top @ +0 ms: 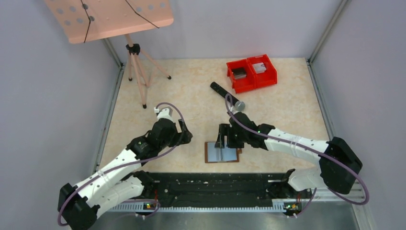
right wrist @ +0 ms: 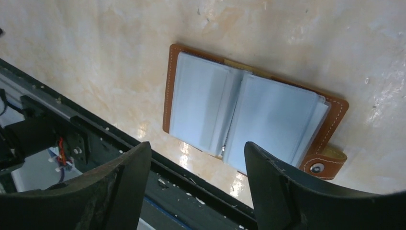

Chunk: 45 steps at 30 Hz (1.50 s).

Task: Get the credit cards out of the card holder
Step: Remove the credit card from the card holder.

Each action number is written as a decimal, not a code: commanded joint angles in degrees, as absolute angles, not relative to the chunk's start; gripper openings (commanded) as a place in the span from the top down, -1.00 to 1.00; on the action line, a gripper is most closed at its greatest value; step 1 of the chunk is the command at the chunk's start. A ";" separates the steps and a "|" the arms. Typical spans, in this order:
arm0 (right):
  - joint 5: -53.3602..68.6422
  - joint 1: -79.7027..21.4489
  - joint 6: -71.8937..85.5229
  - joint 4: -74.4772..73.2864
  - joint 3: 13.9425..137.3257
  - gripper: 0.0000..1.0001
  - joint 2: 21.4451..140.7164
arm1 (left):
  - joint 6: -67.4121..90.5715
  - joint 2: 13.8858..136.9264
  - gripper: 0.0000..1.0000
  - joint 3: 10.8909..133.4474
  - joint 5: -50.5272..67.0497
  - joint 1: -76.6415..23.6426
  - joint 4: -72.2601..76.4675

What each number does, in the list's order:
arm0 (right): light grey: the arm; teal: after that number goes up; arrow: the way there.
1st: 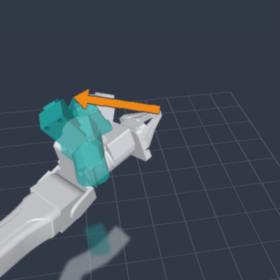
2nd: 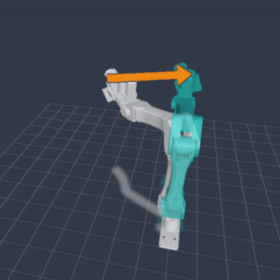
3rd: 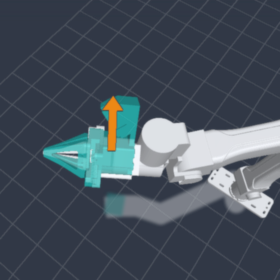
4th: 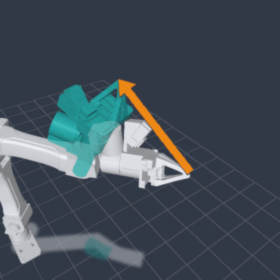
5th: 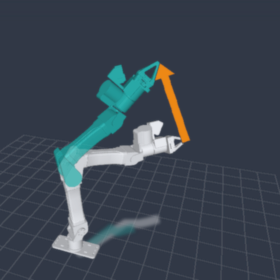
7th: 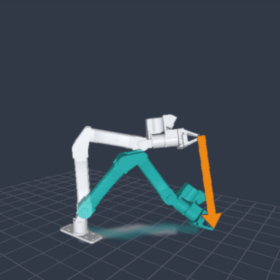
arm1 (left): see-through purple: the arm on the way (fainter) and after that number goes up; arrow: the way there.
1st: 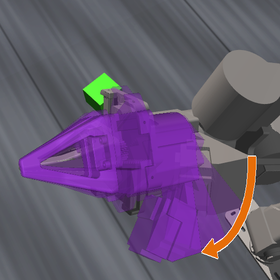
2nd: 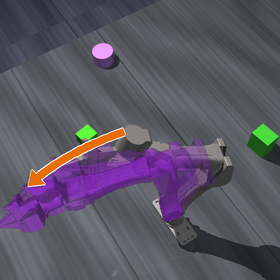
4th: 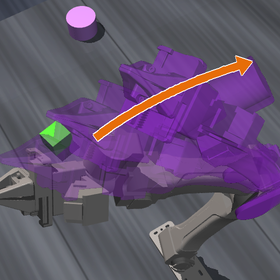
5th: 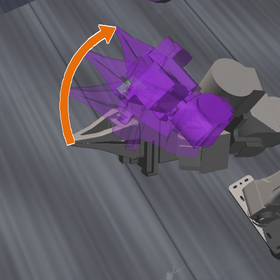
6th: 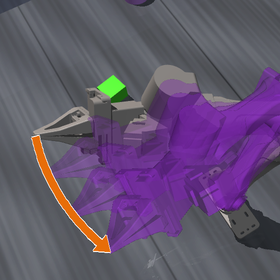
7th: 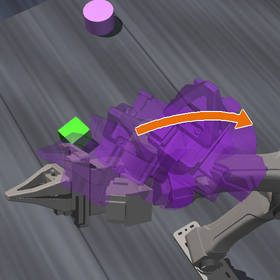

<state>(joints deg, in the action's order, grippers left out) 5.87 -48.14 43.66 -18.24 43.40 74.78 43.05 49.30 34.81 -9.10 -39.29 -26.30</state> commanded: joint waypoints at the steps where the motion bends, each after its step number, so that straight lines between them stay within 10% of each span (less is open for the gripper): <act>1: -2.22 -53.88 47.27 -17.69 47.18 -0.46 77.96 | 43.67 45.98 -0.79 34.93 -18.94 -39.00 -27.47; 23: -17.42 -65.21 47.21 -32.21 62.72 -0.29 99.86 | 39.90 36.30 -0.84 34.75 -25.41 -39.01 -32.19; 45: -15.29 -64.34 46.91 -17.33 52.29 0.25 90.82 | 45.66 41.22 -0.62 26.88 -8.68 -39.02 -21.46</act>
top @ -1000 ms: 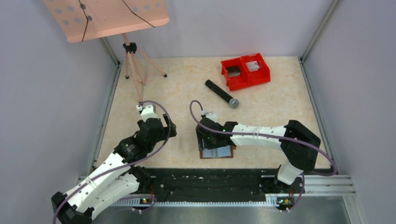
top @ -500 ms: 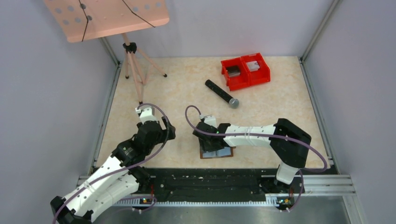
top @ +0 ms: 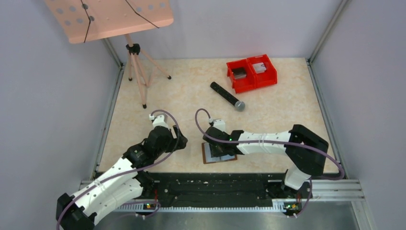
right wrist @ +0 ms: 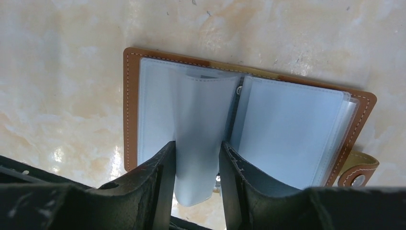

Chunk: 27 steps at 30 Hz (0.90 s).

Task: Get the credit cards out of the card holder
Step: Remove the credit card from the card holder.

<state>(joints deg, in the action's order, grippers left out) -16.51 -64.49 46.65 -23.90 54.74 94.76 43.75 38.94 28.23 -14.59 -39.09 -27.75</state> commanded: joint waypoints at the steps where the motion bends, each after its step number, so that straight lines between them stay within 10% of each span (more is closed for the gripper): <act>1: -14.47 -63.74 47.17 -16.01 51.07 0.26 89.97 | 45.89 42.33 -0.61 26.75 -7.73 -39.02 -20.96; 27: 11.29 -46.33 54.71 20.34 22.09 0.53 74.85 | 53.61 61.35 0.02 24.53 9.71 -39.03 -3.54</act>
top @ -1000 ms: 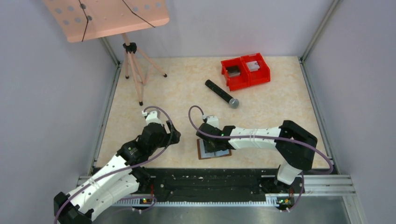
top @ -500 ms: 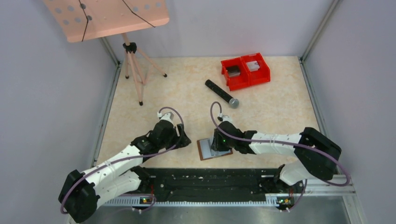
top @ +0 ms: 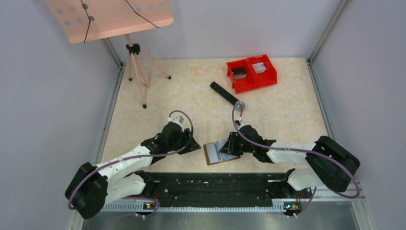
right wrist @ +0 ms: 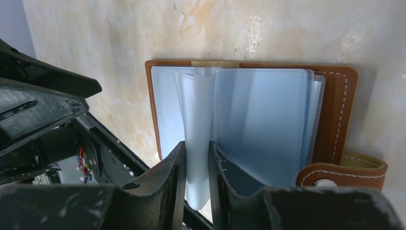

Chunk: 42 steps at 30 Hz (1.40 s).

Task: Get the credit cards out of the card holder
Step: Remove the credit card from the card holder.

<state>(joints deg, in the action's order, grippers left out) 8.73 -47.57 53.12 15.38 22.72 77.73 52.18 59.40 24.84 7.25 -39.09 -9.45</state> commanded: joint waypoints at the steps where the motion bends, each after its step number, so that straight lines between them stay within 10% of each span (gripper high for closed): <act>1: 11.53 -46.21 55.01 20.74 21.70 0.53 74.42 | 53.97 62.10 0.07 24.38 10.20 -39.02 -2.75; 11: 16.55 -45.11 58.03 29.62 19.53 0.59 75.47 | 56.24 66.35 0.09 25.12 10.99 -39.02 -2.22; 20: 3.58 -45.17 51.93 5.33 24.93 0.17 65.94 | 54.42 67.20 0.10 25.69 14.44 -39.32 1.59; 35: -1.65 -46.26 47.76 -8.15 34.49 0.08 60.21 | 50.90 73.95 0.20 29.53 20.07 -39.84 6.45; 42: -6.37 -53.05 46.71 -12.61 39.59 -0.24 66.83 | 51.14 63.24 0.22 32.35 -0.40 -39.16 -11.85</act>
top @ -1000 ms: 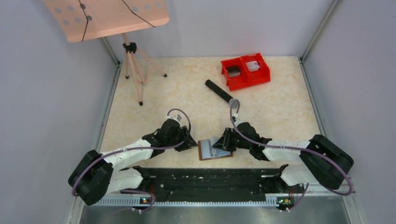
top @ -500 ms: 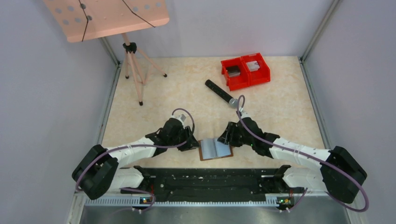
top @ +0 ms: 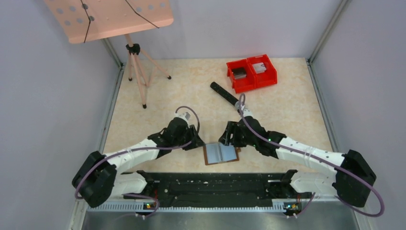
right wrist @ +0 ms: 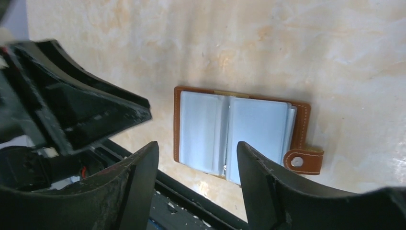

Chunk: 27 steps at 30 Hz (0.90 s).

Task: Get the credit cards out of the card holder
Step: Remove the credit card from the card holder.

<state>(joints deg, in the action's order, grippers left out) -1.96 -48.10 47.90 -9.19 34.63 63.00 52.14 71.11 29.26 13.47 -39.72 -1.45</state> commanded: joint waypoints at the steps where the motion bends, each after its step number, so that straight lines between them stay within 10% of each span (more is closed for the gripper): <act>1: -8.05 -54.59 46.73 -13.52 40.97 -0.27 68.42 | 50.97 60.54 0.19 32.26 -4.10 -39.14 -14.15; 12: -17.84 -64.88 45.93 -23.25 55.85 -0.45 88.05 | 50.58 31.66 -0.02 27.59 -22.30 -39.02 -25.20; 27: -21.95 -67.02 44.65 -28.40 60.79 -0.43 99.24 | 51.55 26.39 -0.04 25.39 -21.23 -39.02 -27.65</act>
